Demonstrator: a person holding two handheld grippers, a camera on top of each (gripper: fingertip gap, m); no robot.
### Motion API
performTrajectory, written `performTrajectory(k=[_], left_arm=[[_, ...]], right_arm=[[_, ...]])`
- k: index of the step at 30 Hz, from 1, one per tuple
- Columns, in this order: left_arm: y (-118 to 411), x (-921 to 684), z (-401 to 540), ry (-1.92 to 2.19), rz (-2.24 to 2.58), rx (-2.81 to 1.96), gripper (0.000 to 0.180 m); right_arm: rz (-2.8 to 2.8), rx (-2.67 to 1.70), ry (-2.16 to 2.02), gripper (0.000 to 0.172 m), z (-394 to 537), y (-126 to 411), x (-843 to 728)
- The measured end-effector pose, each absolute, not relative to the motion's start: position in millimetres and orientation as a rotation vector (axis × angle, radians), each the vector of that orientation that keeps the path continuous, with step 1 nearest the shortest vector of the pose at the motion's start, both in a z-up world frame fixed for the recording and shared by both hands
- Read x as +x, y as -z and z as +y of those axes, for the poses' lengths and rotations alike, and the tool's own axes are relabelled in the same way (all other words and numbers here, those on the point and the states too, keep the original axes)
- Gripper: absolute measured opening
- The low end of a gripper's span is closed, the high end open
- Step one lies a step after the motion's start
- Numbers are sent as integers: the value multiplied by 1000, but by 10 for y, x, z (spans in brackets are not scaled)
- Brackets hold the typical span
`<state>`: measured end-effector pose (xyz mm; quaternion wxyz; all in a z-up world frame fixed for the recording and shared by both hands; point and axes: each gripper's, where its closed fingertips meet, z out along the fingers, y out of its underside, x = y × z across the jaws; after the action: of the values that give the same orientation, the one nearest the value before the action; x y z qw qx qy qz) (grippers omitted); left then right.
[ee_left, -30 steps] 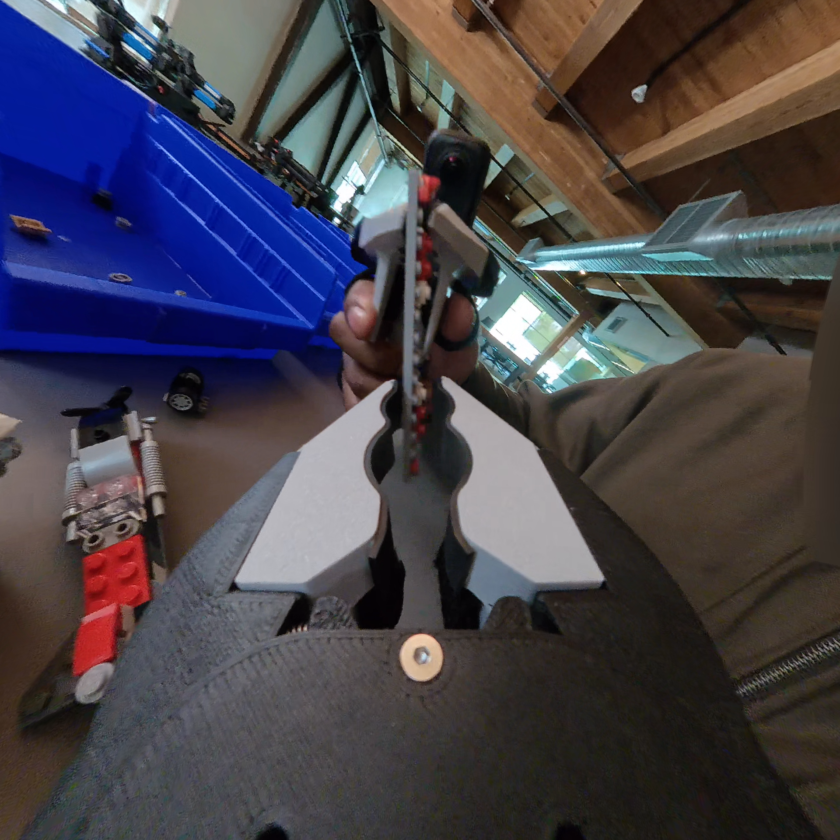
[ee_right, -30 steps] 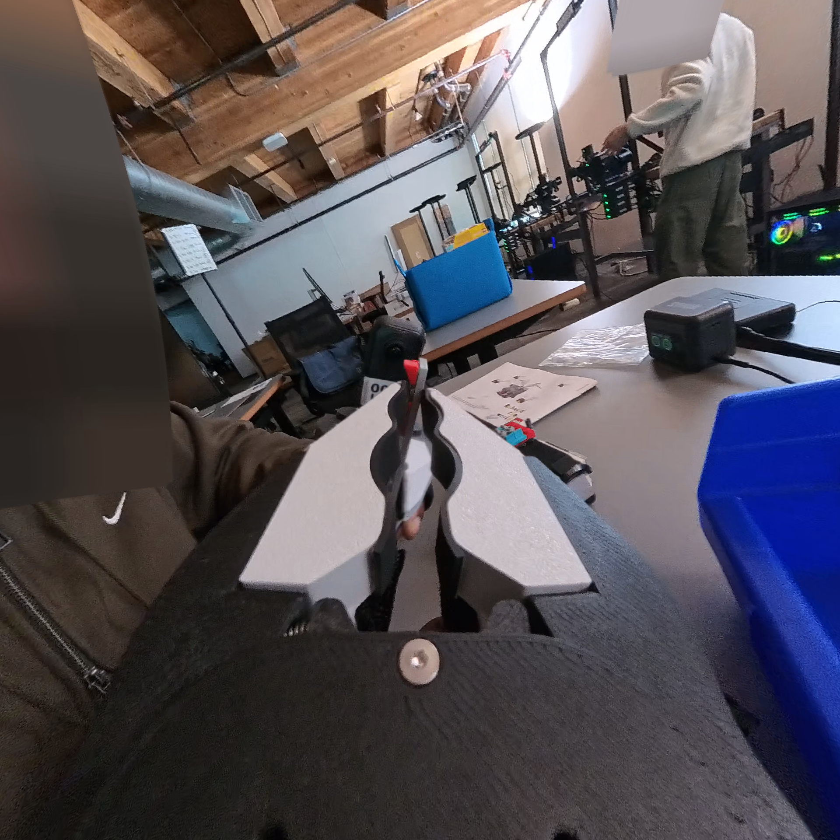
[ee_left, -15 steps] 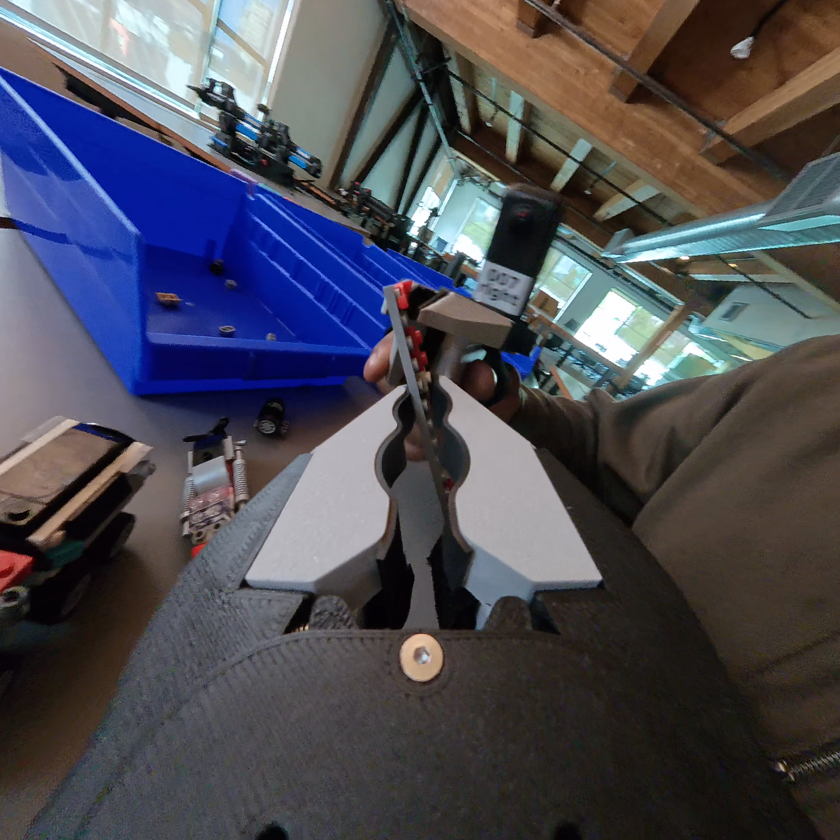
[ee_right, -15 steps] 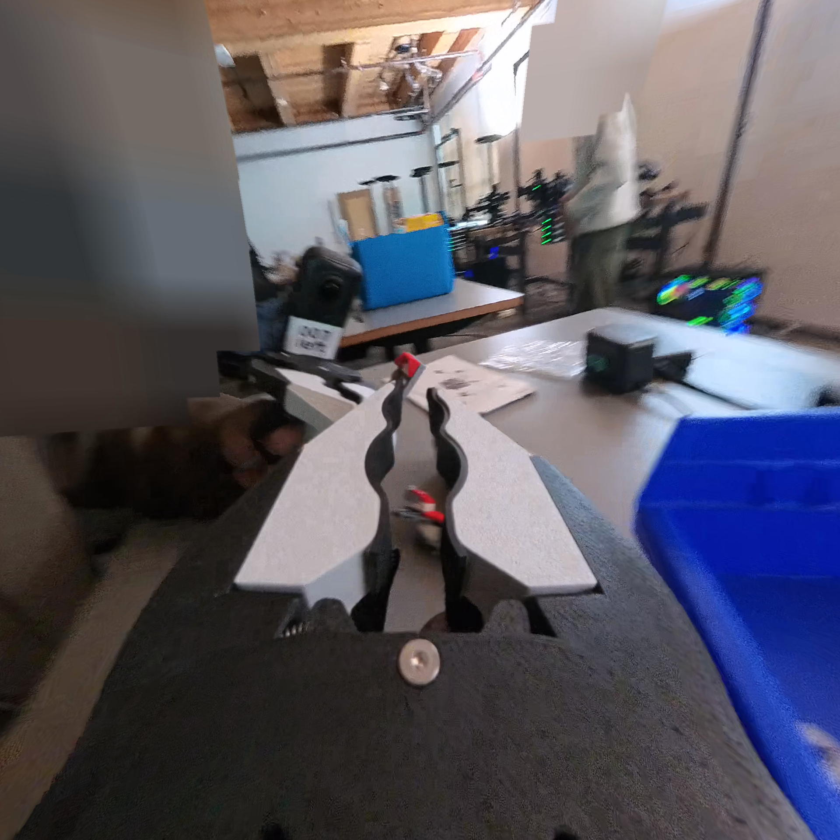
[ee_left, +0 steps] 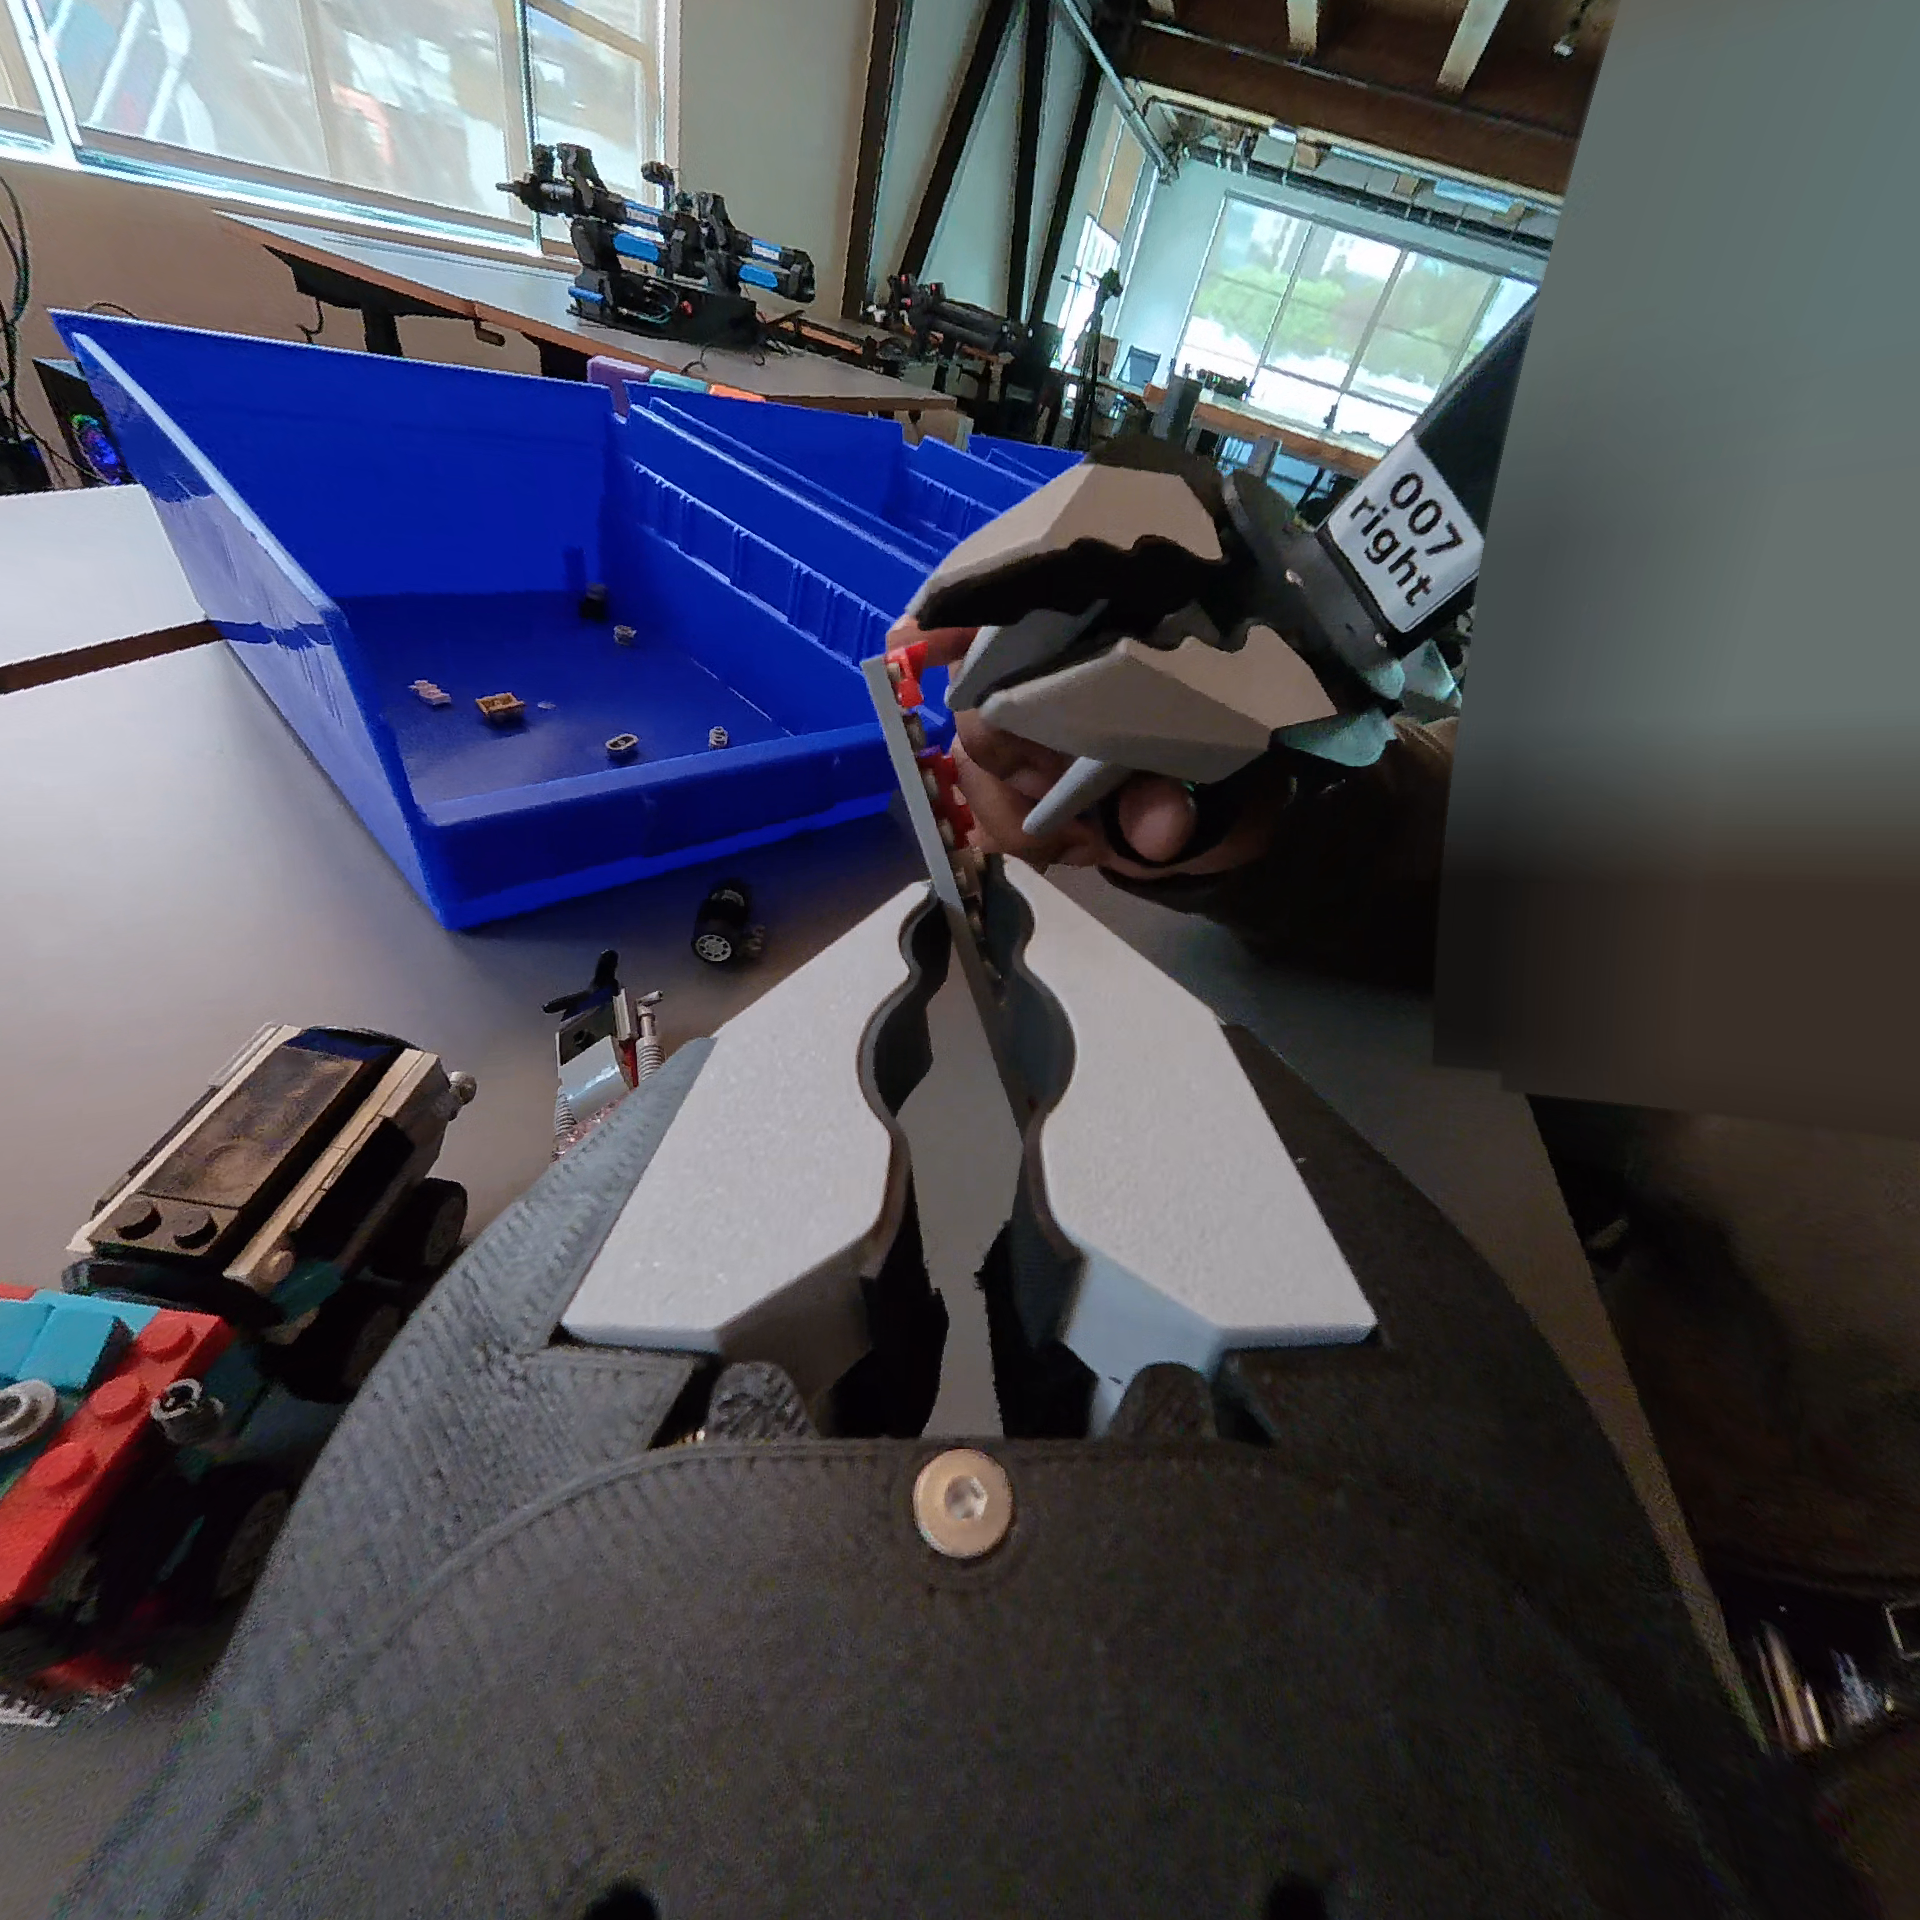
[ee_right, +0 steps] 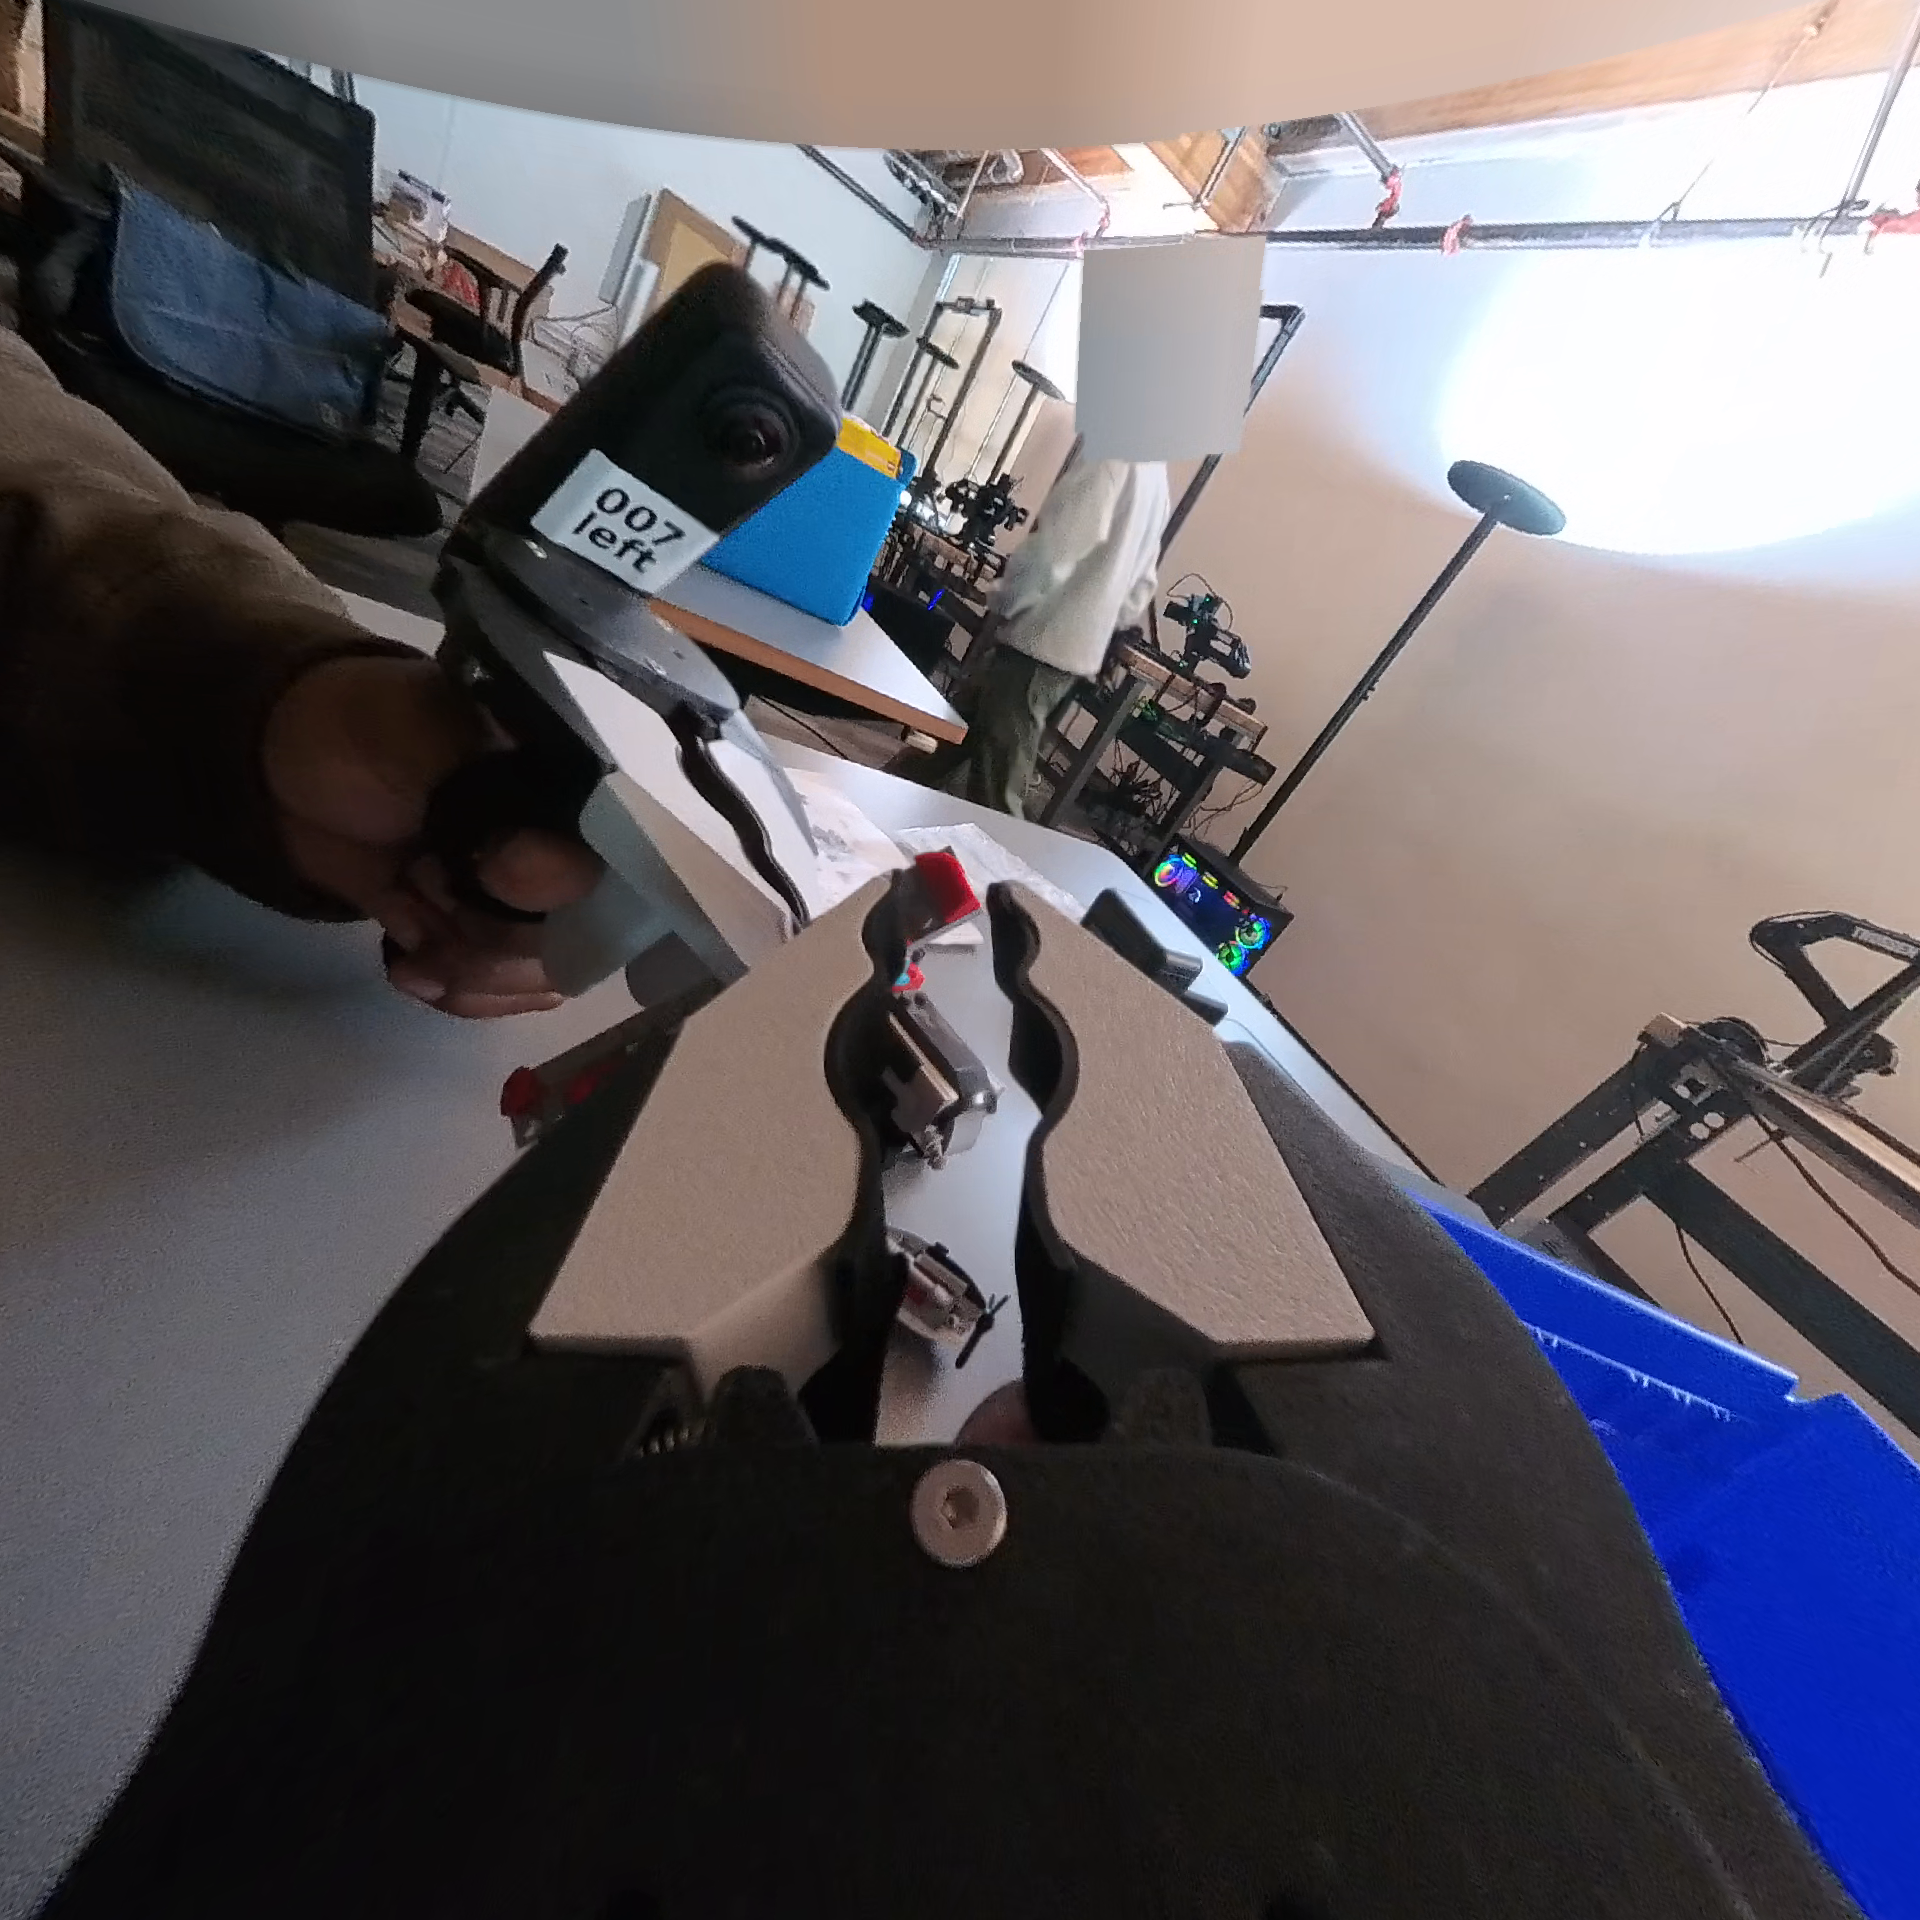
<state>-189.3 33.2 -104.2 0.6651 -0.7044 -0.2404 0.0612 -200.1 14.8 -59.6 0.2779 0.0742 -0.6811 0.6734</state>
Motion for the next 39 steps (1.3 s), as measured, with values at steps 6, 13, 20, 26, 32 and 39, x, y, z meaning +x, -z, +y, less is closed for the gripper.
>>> performTrajectory(k=[6, 13, 20, 26, 32, 39], left_arm=[[1087, -1827, 392, -137, -502, -1640, 7], [1131, -1796, 410, -113, -492, -1683, 7], [1168, -1790, 419, -128, -497, -1717, 7], [1173, -1794, 415, -87, -523, -1701, 7], [1179, -1788, 426, -28, -546, -1677, 7], [1174, -1782, 437, 45, -572, -1635, 8]], right_arm=[[-1867, 229, -1776, 12, 166, 654, -1999], [-1899, 323, -1679, 9, 178, 724, -1971], [-1898, 382, -1584, 8, 198, 765, -1973], [-1822, 413, -1480, 7, 191, 776, -1989], [-1783, 445, -1420, 6, 195, 791, -1993], [-1706, 484, -1339, 6, 192, 793, -1995]])
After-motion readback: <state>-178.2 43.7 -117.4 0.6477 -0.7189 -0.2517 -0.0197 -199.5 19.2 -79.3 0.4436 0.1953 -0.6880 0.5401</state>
